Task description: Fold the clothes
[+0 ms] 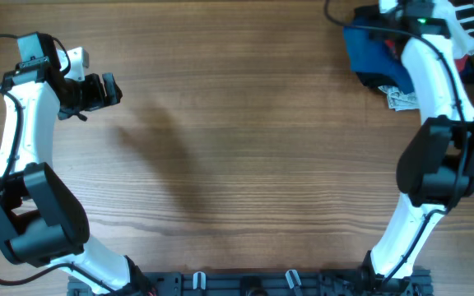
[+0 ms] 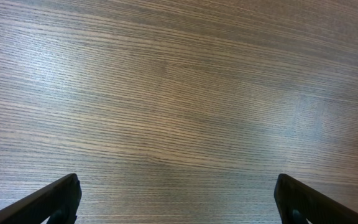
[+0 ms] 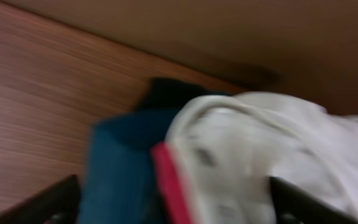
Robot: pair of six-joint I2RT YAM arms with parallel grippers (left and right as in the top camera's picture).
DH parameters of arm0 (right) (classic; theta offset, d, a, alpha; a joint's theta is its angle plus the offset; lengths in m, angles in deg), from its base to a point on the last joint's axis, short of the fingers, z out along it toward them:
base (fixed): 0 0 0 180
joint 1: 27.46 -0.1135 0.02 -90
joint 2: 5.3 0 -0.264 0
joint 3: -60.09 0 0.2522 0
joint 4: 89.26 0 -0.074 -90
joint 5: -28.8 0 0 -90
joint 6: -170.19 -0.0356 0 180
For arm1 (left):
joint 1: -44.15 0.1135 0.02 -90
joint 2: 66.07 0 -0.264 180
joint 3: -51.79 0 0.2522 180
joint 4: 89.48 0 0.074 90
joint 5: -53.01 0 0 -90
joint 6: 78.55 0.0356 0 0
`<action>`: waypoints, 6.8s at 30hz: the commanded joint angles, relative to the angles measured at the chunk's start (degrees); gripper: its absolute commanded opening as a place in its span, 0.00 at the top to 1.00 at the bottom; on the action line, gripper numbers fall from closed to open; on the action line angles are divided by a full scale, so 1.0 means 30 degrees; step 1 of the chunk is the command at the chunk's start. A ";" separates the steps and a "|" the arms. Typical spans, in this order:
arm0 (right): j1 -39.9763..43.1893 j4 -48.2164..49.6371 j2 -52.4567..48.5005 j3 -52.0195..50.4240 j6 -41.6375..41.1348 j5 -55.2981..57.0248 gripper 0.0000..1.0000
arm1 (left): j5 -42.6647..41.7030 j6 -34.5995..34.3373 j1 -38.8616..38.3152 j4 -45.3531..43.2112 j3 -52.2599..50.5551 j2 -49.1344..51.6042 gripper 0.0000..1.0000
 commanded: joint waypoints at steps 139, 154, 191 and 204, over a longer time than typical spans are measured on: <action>-0.1501 0.9347 4.0479 -3.5328 -1.1038 -0.4911 0.00 | -0.0233 -0.0117 0.0000 0.0299 0.0350 -0.0270 0.00; -0.1501 0.9347 4.0479 -3.5328 -1.1038 -0.4911 0.00 | -0.0226 -0.0102 0.0015 0.0138 0.0350 -0.2266 0.00; -0.1501 0.9355 4.0479 -3.5328 -1.1038 -0.4911 0.00 | -0.2251 -0.1982 -0.1596 -1.9183 -2.5522 -2.9966 0.00; -0.1501 0.9355 4.0479 -3.5328 -1.1038 -0.4911 0.00 | -0.2025 -0.1974 -0.1581 -1.9220 -2.7627 -3.4294 0.00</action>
